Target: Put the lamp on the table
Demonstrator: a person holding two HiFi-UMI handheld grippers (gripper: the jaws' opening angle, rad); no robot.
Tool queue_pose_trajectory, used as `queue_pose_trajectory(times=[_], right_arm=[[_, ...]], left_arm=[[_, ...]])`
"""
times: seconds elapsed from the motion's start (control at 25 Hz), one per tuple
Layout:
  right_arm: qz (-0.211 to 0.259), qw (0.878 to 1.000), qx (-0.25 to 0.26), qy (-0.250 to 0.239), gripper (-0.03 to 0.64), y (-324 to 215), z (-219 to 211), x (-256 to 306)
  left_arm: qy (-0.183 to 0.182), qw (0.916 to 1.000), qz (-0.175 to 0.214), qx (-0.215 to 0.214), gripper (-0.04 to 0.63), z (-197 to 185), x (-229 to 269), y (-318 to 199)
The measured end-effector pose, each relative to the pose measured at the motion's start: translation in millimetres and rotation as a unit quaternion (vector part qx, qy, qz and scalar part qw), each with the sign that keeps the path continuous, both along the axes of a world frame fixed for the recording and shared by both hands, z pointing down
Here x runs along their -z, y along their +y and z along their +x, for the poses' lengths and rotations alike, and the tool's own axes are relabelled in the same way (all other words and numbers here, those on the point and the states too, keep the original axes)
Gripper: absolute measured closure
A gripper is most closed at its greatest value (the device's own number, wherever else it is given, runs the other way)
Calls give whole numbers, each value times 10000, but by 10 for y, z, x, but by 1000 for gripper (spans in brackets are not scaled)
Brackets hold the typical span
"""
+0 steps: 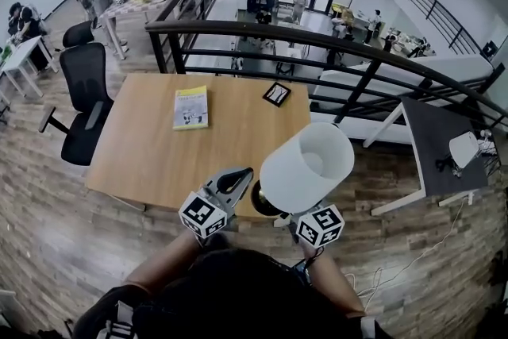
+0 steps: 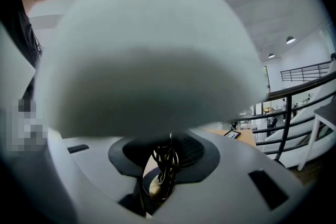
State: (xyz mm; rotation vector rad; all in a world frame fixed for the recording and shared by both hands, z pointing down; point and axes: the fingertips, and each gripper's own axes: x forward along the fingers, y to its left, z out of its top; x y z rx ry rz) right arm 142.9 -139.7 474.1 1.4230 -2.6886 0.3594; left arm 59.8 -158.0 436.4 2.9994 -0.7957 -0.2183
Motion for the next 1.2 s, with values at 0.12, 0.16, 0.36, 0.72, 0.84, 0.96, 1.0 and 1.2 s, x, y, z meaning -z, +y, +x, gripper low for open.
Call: queue_pose_trajectory(times=[0.12, 0.16, 0.36, 0.72, 0.84, 0.96, 1.0, 1.2], right_arm=[[26, 9999, -104, -1, 509, -216, -161, 78], [41, 9999, -130, 2, 509, -278, -219, 104], [131, 9997, -207, 8, 509, -509, -510, 196], [156, 9993, -328, -12, 509, -883, -1051, 207], [118, 9994, -339, -14, 509, -948, -1215, 180], [59, 9995, -306, -10, 509, -980, -1326, 131], [49, 9996, -291, -4, 509, -998, -1341, 120], [31, 9996, -274, 38, 509, -1182, -1306, 78]], left_arm=[[31, 9999, 62, -99, 588, -169, 98, -225], [26, 9999, 93, -138, 586, -229, 131, -290], [22, 9996, 210, -190, 588, -555, 247, -575], [23, 9992, 168, -358, 586, -1078, 188, -896], [26, 9993, 123, -347, 588, -1245, 152, -981], [57, 9995, 74, -312, 588, -1346, 120, -1048], [67, 9995, 70, -308, 587, -1354, 116, -1067], [96, 9996, 48, -269, 588, -1337, 74, -1221]])
